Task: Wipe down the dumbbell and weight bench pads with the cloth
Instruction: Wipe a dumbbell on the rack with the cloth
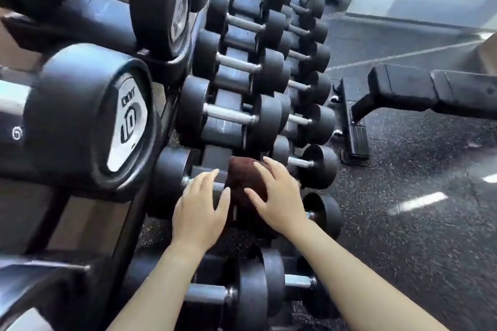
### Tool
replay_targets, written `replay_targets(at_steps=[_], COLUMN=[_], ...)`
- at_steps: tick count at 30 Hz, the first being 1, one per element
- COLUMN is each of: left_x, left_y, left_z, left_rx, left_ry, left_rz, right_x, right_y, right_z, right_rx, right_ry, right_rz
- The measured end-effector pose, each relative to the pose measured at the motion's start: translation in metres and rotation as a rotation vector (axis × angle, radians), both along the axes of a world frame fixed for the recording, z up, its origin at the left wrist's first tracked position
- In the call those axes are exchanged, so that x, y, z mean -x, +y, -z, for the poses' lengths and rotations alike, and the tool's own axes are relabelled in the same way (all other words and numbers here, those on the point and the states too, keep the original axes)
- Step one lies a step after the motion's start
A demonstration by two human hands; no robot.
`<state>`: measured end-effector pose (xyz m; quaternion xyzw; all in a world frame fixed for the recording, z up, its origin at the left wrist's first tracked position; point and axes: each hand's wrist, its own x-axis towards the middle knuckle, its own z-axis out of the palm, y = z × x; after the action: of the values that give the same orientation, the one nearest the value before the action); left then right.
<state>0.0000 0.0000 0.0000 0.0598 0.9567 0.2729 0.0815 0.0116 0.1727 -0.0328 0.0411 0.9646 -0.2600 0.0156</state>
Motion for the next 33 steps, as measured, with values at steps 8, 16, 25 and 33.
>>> replay_targets(at_steps=[8,16,25,33], left_x=[0.017,0.014,0.008,-0.007], left_y=[-0.001,-0.009,-0.001,0.02], left_z=[0.028,0.038,0.031,0.011], left_rx=[-0.018,-0.017,-0.04,-0.133], left_ry=[0.026,-0.003,-0.034,-0.022], left_rz=[-0.026,-0.046,-0.009,0.068], right_x=[0.001,0.015,0.005,-0.045], right_y=[0.002,-0.02,-0.021,-0.01], right_z=[0.033,0.036,0.032,0.011], right_rx=[-0.014,-0.147,-0.118,0.212], right_ry=[-0.048,-0.156,-0.122,-0.044], right_rz=[0.002,0.064,0.163,0.222])
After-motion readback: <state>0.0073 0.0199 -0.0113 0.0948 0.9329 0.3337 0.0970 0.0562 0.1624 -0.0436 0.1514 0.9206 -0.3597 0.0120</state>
